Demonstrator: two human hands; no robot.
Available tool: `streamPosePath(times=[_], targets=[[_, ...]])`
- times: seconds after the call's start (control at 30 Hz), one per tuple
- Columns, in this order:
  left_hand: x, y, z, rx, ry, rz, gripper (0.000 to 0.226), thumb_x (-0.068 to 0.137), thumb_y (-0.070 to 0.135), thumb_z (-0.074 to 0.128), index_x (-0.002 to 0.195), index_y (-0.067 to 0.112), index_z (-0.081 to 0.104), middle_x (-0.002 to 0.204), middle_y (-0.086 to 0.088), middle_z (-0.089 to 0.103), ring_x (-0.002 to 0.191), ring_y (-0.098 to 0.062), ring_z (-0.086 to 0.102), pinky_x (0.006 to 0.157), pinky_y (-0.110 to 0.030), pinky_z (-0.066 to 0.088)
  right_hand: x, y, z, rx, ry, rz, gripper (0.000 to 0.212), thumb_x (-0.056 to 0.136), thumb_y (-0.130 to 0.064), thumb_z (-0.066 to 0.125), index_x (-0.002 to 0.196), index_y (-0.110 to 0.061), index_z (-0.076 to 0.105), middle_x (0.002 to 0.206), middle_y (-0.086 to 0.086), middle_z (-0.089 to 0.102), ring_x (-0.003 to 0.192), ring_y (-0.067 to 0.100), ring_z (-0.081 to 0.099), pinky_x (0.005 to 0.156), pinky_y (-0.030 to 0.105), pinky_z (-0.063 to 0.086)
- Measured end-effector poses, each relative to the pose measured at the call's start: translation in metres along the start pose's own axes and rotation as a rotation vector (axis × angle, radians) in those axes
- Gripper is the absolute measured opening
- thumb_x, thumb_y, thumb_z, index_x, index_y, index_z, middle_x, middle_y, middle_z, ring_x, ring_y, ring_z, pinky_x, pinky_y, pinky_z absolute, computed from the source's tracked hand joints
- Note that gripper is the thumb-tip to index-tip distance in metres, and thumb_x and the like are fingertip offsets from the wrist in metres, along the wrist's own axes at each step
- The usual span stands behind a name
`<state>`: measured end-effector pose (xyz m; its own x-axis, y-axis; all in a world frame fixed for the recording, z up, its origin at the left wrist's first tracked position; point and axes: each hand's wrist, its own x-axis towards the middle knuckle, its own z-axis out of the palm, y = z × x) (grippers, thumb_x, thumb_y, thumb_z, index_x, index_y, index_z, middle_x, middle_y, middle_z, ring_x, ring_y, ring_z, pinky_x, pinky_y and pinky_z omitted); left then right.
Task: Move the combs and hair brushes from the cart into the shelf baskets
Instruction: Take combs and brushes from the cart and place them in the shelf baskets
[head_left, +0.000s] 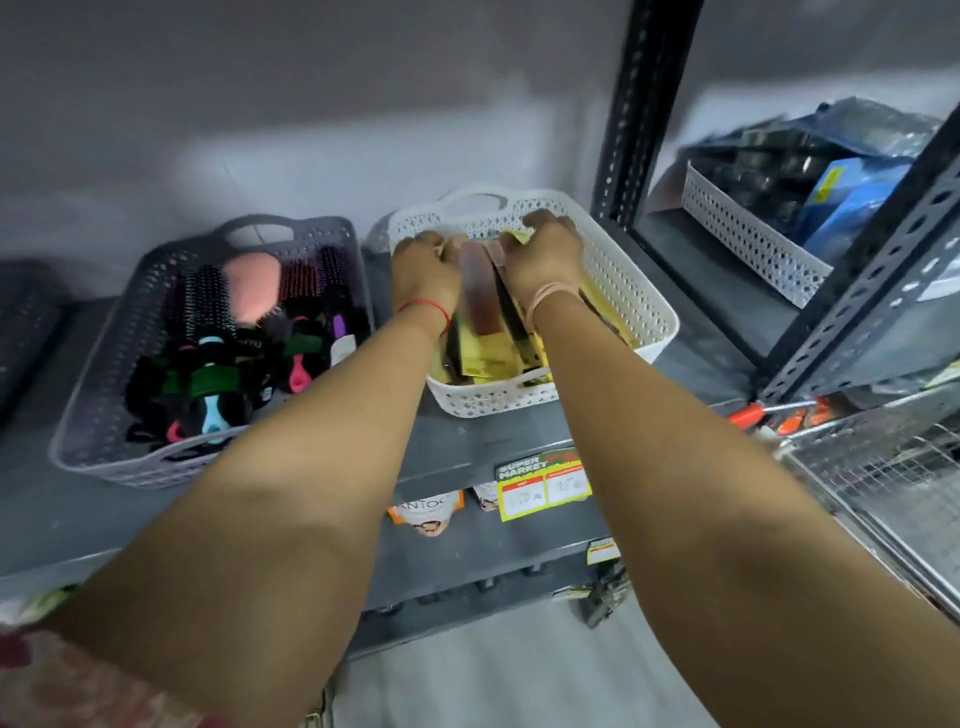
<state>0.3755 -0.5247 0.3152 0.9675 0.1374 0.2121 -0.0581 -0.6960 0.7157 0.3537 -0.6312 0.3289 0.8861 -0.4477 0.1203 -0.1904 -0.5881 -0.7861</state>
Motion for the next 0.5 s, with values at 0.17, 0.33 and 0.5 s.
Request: streamPosePath(times=[0.17, 0.33, 0.5], targets=[[-0.012, -0.021, -0.109, -0.235, 0.341, 0.13, 0.041, 0.1, 0.027, 0.038, 0.095, -0.003, 0.065, 0.097, -0.026, 0.068, 0.092, -0.031, 0.062, 0.075, -0.03, 0.044, -0.063, -0.105, 0.044, 0.42, -0.206, -0.275, 0.037, 0.09, -0.036, 0.053, 0.115, -0.009, 0.056, 0.09, 0.005, 0.062, 0.091, 0.022, 0.058, 0.082, 0.026, 0.042], [-0.05, -0.12, -0.232, -0.167, 0.662, -0.006, 0.052, 0.096, 0.03, 0.033, 0.086, -0.009, 0.066, 0.086, -0.032, 0.069, 0.081, -0.034, 0.065, 0.071, -0.037, 0.043, -0.166, -0.177, 0.125, 0.538, -0.663, -0.33, 0.023, 0.089, -0.044, 0.052, 0.075, -0.026, 0.05, 0.073, 0.002, 0.062, 0.058, 0.023, 0.062, 0.046, 0.025, 0.049], [-0.131, -0.245, -0.326, -0.121, 1.011, -0.381, 0.053, 0.098, 0.033, 0.035, 0.048, 0.02, 0.046, 0.081, -0.029, 0.067, 0.073, -0.026, 0.058, 0.076, -0.038, 0.044, -0.293, -0.209, 0.22, 0.364, -1.311, -0.323, 0.021, 0.094, -0.038, 0.048, 0.088, -0.019, 0.055, 0.069, 0.003, 0.059, 0.045, 0.018, 0.057, 0.044, 0.021, 0.047]])
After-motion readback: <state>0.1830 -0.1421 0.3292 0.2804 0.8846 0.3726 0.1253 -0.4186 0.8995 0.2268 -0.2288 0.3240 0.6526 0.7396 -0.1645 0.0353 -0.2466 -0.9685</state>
